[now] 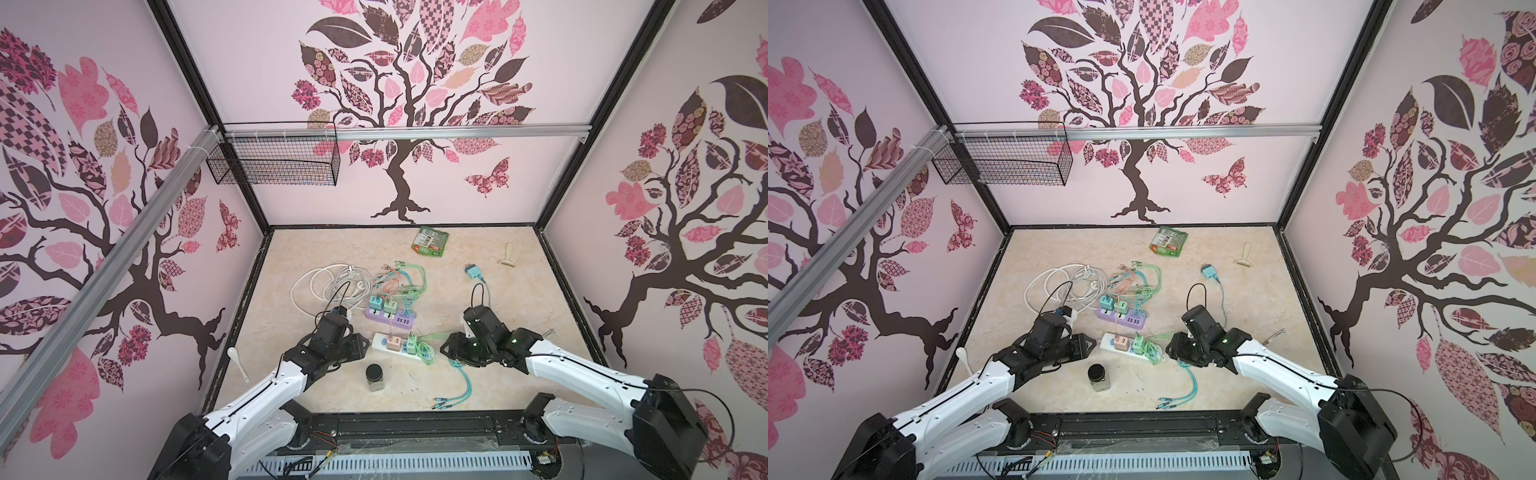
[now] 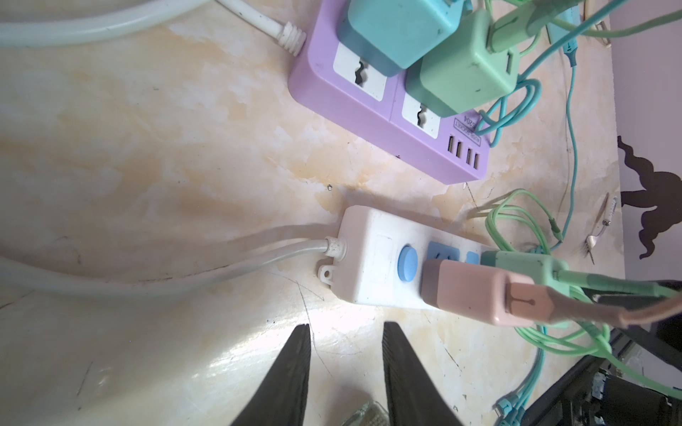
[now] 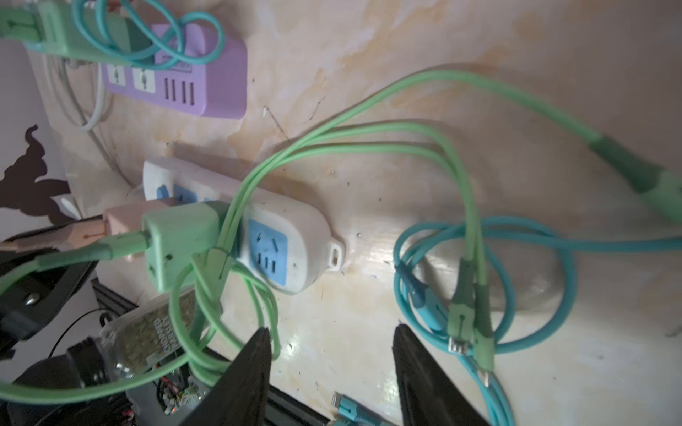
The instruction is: Insert the plug
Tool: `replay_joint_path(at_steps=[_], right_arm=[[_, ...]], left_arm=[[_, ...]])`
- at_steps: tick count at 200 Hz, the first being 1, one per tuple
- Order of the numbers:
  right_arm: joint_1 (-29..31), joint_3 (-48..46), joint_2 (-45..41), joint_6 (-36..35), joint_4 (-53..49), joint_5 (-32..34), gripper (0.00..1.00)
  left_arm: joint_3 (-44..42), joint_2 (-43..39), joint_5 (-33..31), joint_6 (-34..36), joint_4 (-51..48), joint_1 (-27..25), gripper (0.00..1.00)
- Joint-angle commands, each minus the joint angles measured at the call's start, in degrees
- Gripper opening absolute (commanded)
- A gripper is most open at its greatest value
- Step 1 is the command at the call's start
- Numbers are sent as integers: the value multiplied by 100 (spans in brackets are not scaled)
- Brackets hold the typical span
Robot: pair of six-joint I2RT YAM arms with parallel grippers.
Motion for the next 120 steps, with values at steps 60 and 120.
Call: replay_joint_path(at_steps=[60, 120], right_arm=[[-66, 135, 962, 411, 1009, 528, 53], [-97, 609, 1758, 332, 968, 853, 48]], left_arm=[[101, -105, -55, 73, 71, 31, 37], [100, -76, -46, 99, 73, 41, 37]])
